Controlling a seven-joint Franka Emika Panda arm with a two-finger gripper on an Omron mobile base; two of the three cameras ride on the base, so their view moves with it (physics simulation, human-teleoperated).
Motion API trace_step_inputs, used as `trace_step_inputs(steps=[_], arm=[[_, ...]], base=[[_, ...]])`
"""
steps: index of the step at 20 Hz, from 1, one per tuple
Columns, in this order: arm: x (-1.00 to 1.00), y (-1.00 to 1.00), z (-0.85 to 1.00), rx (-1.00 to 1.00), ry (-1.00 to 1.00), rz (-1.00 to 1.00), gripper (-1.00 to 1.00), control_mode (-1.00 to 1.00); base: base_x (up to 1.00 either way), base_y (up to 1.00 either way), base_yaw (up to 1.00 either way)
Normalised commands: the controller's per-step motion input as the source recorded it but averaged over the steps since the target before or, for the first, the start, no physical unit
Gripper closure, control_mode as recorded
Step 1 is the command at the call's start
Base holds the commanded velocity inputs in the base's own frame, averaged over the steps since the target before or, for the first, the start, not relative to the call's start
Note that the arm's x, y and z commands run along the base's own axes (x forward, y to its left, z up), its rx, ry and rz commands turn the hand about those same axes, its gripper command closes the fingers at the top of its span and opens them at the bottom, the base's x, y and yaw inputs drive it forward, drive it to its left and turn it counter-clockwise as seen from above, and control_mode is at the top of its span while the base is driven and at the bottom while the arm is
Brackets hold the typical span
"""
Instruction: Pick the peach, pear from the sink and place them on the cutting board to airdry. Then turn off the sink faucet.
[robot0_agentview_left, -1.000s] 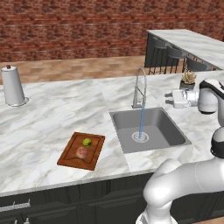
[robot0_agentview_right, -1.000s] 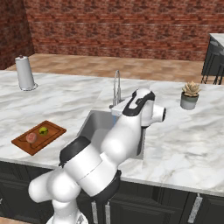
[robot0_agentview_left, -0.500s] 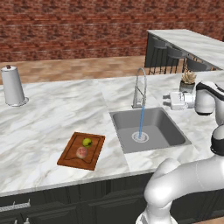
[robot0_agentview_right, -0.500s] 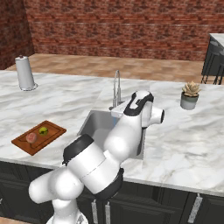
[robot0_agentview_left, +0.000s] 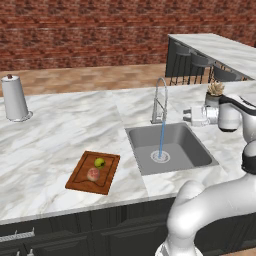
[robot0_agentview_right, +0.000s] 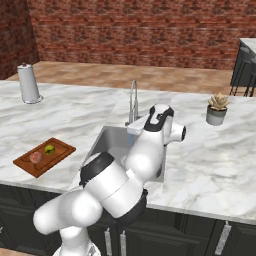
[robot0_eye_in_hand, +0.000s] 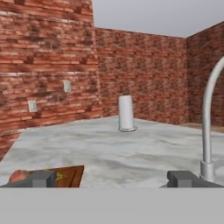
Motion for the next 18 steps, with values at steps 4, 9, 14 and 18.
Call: trace_step_inputs(steps=[4, 9, 14, 18], arm=[[0.30, -0.10, -0.06, 0.00, 0.00, 0.02, -1.00, -1.00], [0.26, -0.28, -0.07, 0.00, 0.00, 0.04, -1.00, -1.00], [0.23, -0.23, -0.10, 0.00, 0.00, 0.05, -1.00, -1.00], [0.24, -0.07, -0.11, 0.00, 0.00, 0.05, -1.00, -1.00]], base=[[0.00, 0.00, 0.00], [0.00, 0.00, 0.00], [0.00, 0.00, 0.00], [0.00, 0.00, 0.00]])
